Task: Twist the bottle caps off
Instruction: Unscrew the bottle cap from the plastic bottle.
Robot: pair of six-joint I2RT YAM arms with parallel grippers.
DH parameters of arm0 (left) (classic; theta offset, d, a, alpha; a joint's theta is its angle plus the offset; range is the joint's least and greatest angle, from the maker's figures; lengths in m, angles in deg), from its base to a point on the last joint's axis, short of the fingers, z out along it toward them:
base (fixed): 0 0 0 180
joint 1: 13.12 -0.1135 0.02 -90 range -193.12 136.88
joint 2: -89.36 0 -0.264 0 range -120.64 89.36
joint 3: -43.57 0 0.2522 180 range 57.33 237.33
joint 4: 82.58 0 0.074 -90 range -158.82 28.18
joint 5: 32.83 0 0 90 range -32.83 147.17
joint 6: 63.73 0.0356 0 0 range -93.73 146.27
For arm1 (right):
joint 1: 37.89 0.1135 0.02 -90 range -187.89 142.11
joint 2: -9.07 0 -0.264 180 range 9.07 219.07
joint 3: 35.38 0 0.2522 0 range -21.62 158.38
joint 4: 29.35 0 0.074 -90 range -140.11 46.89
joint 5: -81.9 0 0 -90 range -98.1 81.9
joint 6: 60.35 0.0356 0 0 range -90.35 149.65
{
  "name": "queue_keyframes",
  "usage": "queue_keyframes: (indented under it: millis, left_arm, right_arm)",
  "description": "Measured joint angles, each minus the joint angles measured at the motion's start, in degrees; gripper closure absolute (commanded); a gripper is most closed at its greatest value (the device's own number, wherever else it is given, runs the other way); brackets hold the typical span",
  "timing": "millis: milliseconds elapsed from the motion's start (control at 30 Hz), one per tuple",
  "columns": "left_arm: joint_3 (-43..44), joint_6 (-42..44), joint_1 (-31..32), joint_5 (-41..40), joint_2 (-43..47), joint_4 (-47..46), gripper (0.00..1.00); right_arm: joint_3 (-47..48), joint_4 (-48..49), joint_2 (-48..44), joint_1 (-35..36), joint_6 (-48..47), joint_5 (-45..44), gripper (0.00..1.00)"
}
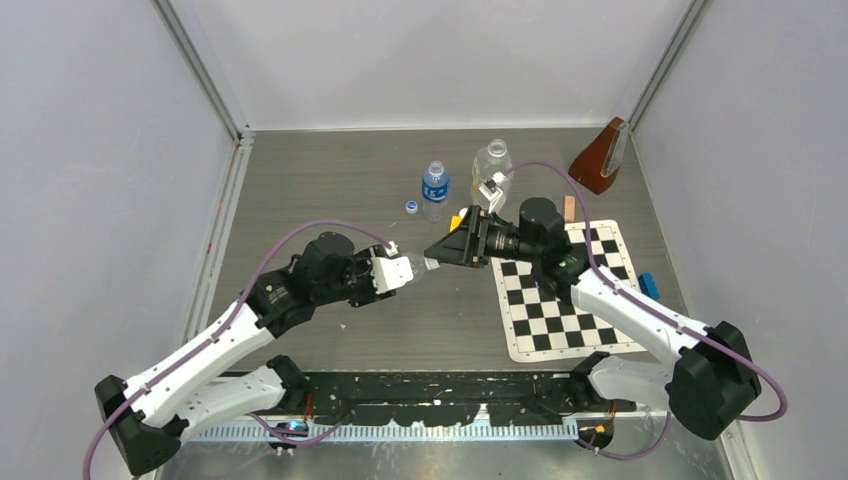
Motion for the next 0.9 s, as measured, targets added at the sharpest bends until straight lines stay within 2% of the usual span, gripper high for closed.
queue_keyframes:
  millis: [300,600,633,733,767,900]
  left_arm:
    - [0.00,0.00,0.00,0.44,0.04,-0.15,1.00]
    - [0.00,0.00,0.00,1.36,0.48,-0.57,1.00]
    - [0.00,0.00,0.00,1.57,0.48,-0.52,1.00]
    - [0.00,0.00,0.00,2.51,0.48,-0.17,1.00]
    - [0.00,-0.04,0.00,3.13,0.50,-0.02,1.00]
    - [0.00,-0.11,0.11,8.33,0.33,1.09,1.00]
  right_arm:
    - [-0.02,1.20,2.23,-0.07,1.81,1.29,0.53]
    - [-0.48,3.21,2.23,-1.14,0.33,5.38,0.75]
    - [-0.48,3.21,2.23,-1.20,-0.39,5.97,0.81]
    - [-0.70,3.50,2.05,-1.31,-3.80,7.67,0.87]
    - [-1.16,3.82,1.73,-1.31,-5.62,8.35,0.96]
    - [-4.79,5.49,-3.28,-0.85,-18.08,10.56,0.99]
